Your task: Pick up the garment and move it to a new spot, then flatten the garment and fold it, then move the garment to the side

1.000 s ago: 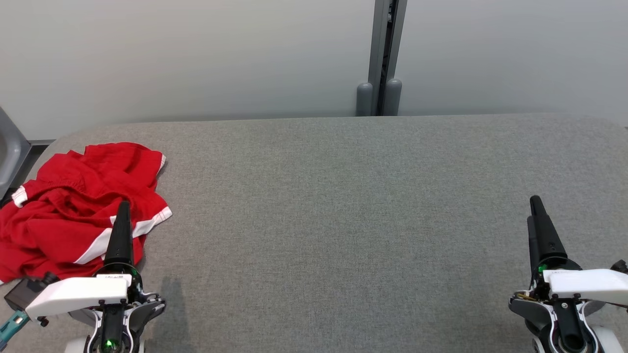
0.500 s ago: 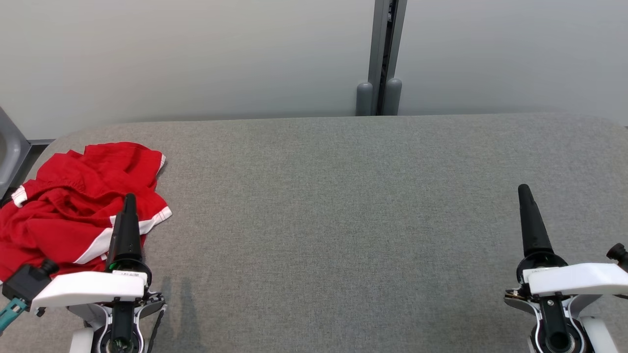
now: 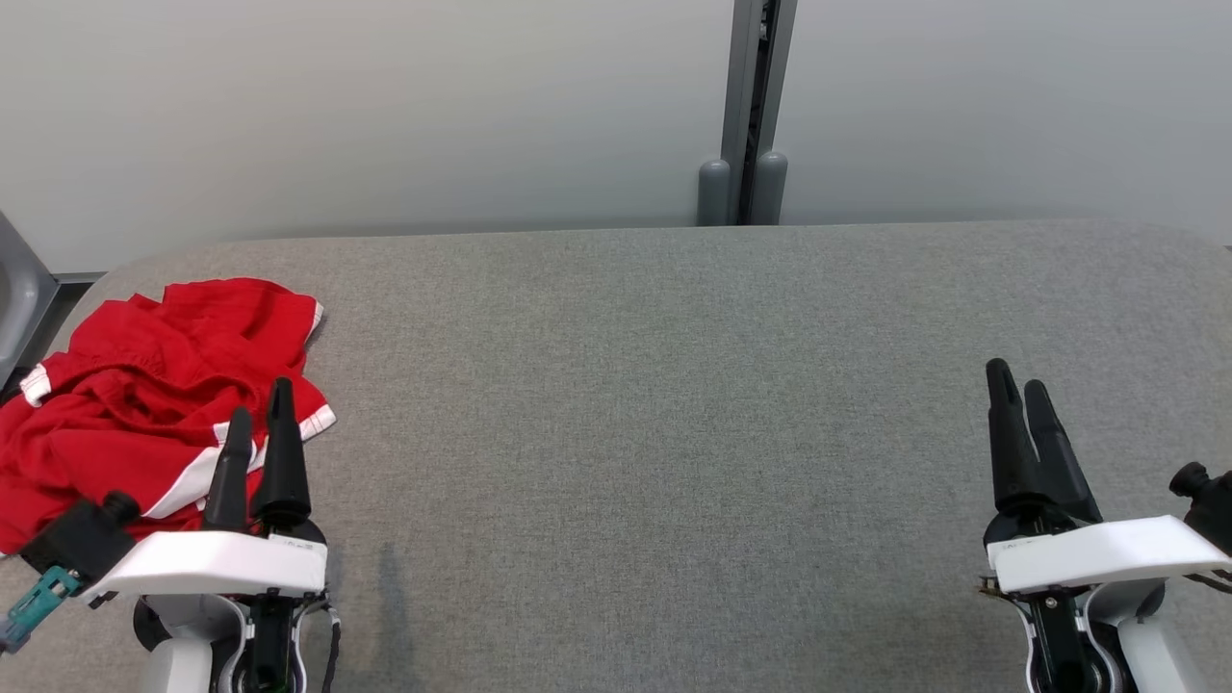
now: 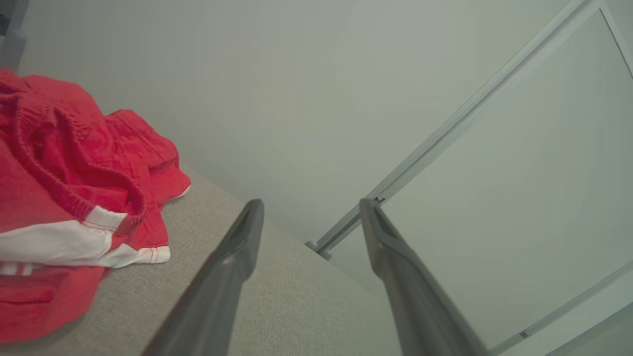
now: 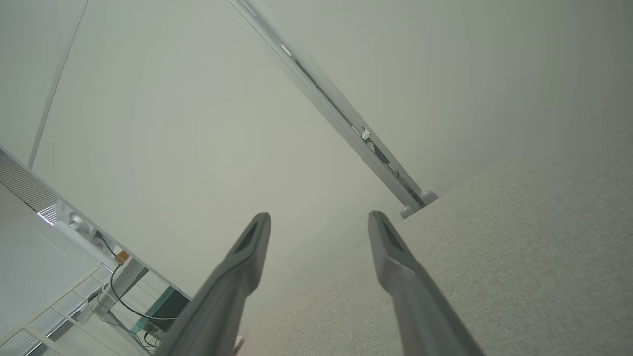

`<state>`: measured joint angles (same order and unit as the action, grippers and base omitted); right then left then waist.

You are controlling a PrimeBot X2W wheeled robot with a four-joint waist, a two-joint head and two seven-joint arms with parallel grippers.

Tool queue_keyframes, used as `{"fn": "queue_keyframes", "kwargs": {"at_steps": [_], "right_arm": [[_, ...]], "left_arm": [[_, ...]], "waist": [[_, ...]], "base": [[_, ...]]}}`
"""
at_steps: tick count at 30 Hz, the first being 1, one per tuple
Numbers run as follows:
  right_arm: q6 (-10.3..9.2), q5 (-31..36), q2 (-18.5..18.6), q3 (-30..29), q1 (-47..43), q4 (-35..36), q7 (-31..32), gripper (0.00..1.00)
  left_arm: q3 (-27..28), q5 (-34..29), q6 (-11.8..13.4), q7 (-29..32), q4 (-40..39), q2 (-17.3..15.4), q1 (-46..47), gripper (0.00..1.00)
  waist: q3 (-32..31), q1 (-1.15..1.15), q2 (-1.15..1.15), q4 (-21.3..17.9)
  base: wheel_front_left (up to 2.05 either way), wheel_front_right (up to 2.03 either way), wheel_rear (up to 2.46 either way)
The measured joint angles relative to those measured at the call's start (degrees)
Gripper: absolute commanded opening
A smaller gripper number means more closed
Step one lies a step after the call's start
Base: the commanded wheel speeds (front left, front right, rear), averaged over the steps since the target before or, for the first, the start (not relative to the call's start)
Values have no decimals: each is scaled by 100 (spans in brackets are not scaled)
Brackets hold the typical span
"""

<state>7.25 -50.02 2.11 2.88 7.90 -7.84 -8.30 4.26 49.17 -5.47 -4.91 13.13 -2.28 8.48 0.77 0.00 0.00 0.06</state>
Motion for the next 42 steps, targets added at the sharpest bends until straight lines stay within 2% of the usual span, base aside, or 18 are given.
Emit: {"fn": "queue_keyframes", "kwargs": {"at_steps": [8, 14, 23, 29, 42], "right_arm": [[0, 937, 13, 79, -6, 12, -97, 100], [1, 1648, 16, 78, -8, 8, -179, 100], [3, 2659, 22, 21, -23, 12, -287, 100], [8, 3016, 25, 34, -21, 20, -342, 100], [8, 3663, 33, 32, -21, 98, -455, 100]], "left_arm": [[-166, -823, 119, -151, -10, -8, -47, 100], [-277, -1741, 255, -254, 20, -18, -104, 100], [-360, -2481, 342, -428, -12, -23, -120, 100], [-450, -2940, 425, -522, -14, -35, -137, 100], [-492, -3513, 504, -698, 18, -36, -227, 100]], "waist": [[0, 0, 0, -5], [-7, 0, 0, -9], [-15, 0, 0, -18], [-13, 0, 0, -16], [-31, 0, 0, 5]], "base": [[0, 0, 0], [0, 0, 0], [0, 0, 0], [0, 0, 0], [0, 0, 0]]}}
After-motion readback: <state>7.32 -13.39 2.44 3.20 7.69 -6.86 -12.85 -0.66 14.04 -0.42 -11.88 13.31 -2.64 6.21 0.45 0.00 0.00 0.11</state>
